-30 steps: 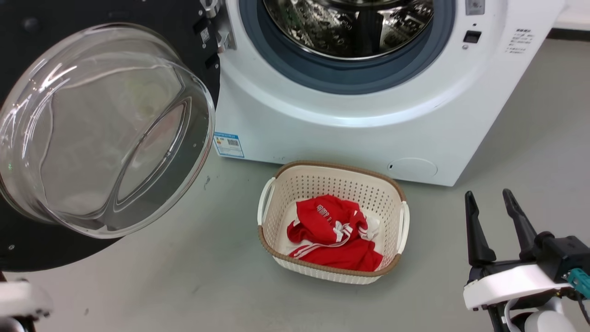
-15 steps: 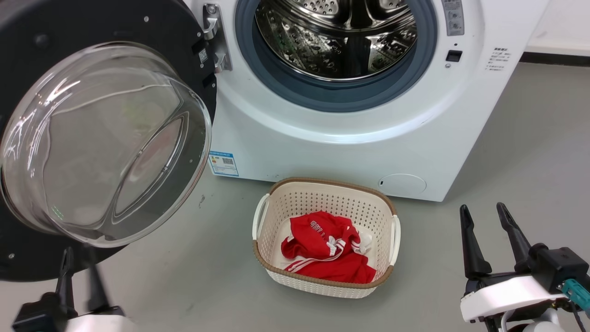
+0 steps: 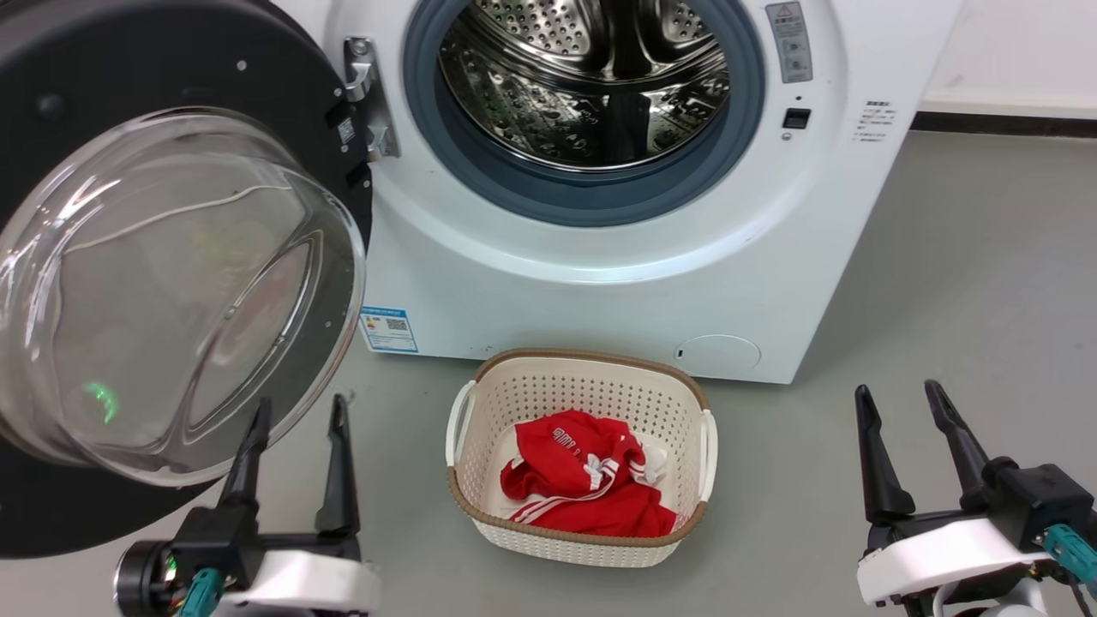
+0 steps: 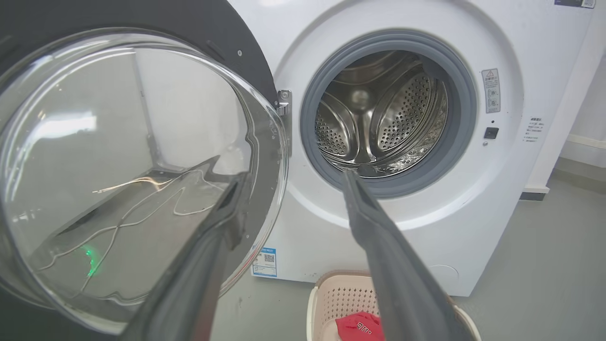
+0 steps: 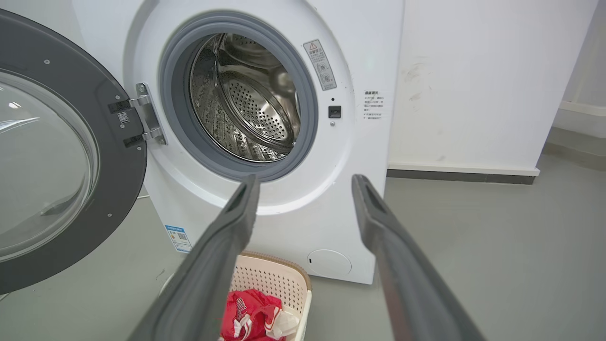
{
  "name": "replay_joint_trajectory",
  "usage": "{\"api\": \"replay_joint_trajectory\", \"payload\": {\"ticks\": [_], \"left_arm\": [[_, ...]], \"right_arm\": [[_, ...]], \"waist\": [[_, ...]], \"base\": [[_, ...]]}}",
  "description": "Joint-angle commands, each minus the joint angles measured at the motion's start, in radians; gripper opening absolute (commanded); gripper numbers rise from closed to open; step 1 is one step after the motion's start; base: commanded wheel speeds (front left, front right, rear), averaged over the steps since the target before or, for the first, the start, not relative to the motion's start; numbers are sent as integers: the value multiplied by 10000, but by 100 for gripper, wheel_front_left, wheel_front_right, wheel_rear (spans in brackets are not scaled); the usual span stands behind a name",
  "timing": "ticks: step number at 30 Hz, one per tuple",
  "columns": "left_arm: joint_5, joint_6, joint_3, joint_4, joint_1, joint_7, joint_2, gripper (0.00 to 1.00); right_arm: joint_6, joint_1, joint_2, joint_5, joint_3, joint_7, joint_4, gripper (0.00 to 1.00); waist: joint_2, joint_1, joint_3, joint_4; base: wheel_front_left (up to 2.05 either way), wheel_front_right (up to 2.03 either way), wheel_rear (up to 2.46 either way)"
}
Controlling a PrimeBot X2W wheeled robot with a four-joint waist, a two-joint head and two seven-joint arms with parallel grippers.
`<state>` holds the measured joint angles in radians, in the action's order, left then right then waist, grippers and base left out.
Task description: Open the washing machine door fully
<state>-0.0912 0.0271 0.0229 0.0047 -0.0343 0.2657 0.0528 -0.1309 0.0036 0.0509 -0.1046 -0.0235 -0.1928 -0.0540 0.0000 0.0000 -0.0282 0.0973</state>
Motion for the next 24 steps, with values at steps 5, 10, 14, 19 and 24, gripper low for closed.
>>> {"api": "replay_joint_trajectory", "payload": {"ticks": [5, 10, 14, 19, 24], "left_arm": [[21, 139, -253, 315, 529, -24, -10, 100], [114, 145, -180, 640, 780, -24, 12, 100], [177, 161, -100, 764, 818, -24, 33, 100], [213, 201, -38, 876, 819, -24, 27, 100], [235, 176, 4, 931, 835, -24, 19, 100]], "right_arm": [[3, 140, -16, 142, -110, 73, 210, 100], [5, 188, -16, 233, -39, 154, 266, 100], [5, 200, -16, 140, 23, 149, 248, 100], [3, 173, -16, 55, 40, 117, 186, 100], [3, 115, -16, 8, 25, 111, 97, 100]], "waist": [[0, 0, 73, -360], [0, 0, 104, -711], [0, 0, 110, -897], [0, 0, 96, -977], [0, 0, 61, -990]], "base": [[0, 0, 0], [0, 0, 0], [0, 0, 0], [0, 0, 0], [0, 0, 0]]}}
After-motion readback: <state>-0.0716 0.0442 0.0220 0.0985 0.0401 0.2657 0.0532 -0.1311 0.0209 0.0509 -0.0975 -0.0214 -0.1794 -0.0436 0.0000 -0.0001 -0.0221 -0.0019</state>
